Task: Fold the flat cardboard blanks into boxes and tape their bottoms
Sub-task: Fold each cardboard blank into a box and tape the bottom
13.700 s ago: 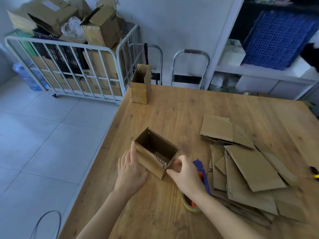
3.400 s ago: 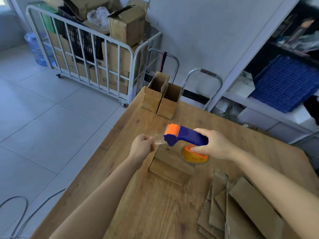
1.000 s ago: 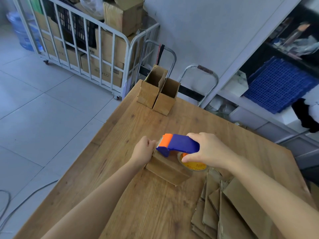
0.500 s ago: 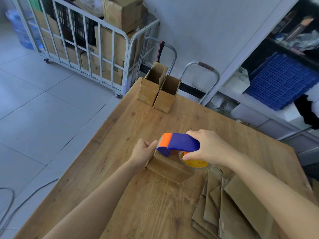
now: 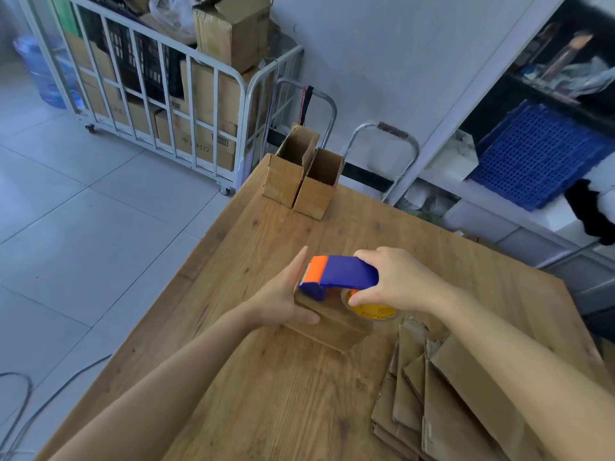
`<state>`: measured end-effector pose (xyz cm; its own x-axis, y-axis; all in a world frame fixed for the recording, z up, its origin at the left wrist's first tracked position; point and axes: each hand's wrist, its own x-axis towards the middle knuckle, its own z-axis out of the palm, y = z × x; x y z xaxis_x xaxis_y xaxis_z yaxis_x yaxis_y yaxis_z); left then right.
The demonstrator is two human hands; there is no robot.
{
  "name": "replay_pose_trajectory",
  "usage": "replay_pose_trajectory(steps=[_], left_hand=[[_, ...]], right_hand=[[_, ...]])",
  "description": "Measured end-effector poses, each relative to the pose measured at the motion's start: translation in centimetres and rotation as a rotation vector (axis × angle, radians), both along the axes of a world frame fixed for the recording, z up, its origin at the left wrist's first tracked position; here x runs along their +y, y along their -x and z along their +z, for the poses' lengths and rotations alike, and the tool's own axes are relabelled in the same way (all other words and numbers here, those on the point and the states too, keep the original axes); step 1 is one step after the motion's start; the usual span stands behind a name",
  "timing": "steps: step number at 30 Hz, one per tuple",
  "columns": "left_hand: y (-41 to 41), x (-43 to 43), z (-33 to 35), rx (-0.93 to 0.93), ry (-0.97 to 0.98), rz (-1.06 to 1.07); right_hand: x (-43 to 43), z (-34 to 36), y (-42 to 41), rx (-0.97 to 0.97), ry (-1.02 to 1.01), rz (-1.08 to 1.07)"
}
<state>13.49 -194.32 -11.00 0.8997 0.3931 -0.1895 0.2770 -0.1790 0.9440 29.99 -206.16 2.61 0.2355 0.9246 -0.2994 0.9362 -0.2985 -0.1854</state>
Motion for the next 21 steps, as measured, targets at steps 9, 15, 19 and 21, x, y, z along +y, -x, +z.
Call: replay_pose_trajectory(steps=[9, 15, 19, 21], left_hand=[[-1.0, 1.5, 1.5, 0.046, -0.248, -0.118], [-0.9, 1.5, 2.5, 0.110, -0.373, -0.156], [-1.4, 1.2, 3.1, 0.172, -0.385, -0.200], [-1.7, 1.1, 3.8, 0.207, -0.469, -0.237]], right_hand=[[-1.7, 1.0, -0.7, 0.059, 0.036, -0.007], [-5.9, 0.9, -3.4, 0.046, 0.034, -0.082], [-8.3, 0.0, -4.3, 0.041, 0.044, -0.097], [-8.6, -1.1, -4.4, 0.025, 0.028, -0.095]])
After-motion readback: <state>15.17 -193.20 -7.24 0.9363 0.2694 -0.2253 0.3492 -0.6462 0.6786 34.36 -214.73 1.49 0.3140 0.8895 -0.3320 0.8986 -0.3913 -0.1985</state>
